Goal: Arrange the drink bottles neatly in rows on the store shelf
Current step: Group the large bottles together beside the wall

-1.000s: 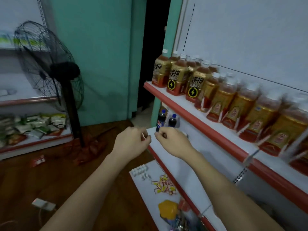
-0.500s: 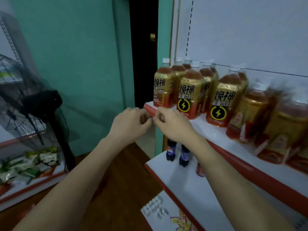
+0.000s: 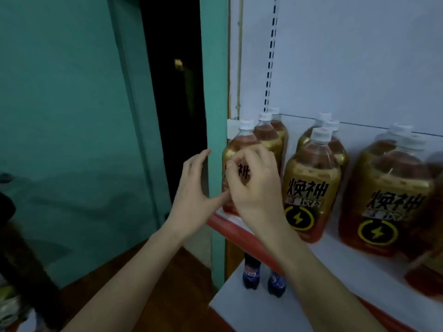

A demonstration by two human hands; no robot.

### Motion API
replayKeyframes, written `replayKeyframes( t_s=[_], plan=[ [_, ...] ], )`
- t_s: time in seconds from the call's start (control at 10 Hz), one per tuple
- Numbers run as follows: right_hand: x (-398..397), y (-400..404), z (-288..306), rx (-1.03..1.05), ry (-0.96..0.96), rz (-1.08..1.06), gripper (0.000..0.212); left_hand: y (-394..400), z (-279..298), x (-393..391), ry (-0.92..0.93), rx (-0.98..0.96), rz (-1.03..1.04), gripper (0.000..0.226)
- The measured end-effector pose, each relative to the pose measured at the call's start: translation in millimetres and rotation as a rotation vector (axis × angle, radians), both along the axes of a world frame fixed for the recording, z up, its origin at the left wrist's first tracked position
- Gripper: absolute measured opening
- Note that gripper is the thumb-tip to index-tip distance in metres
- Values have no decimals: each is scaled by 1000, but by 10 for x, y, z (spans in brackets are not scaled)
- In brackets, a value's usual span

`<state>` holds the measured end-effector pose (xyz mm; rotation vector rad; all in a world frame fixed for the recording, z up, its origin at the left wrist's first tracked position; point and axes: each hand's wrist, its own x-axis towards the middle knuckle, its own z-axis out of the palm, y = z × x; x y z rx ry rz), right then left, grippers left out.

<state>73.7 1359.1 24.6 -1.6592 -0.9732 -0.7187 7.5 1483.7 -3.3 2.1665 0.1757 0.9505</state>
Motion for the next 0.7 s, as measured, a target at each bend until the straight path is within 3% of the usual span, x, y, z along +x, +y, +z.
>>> replayKeyframes(
  t_s=[0.1,0.2,0.3,0.4,0.6,0.7],
  plan=[
    [74,204,-72,32,28,-156,34,274,-54,337,69,-160,-250,111],
    [236,426,-64,17,102,-243,59,516,-35,673,114,-215,-483,122],
    [339,561,-36,95,133,-307,68,683,-44,964,146,-162,-637,129],
    [336,571,-30,150,237,-290,78,727,-104,1088,192,-237,-779,131],
    [343,434,-126,159,524,-204,88,738,-228,1265,130,-294,-1002,108],
    [431,528,-225,217,603,-221,78,805,-254,1402,139,-287,-989,100]
  ],
)
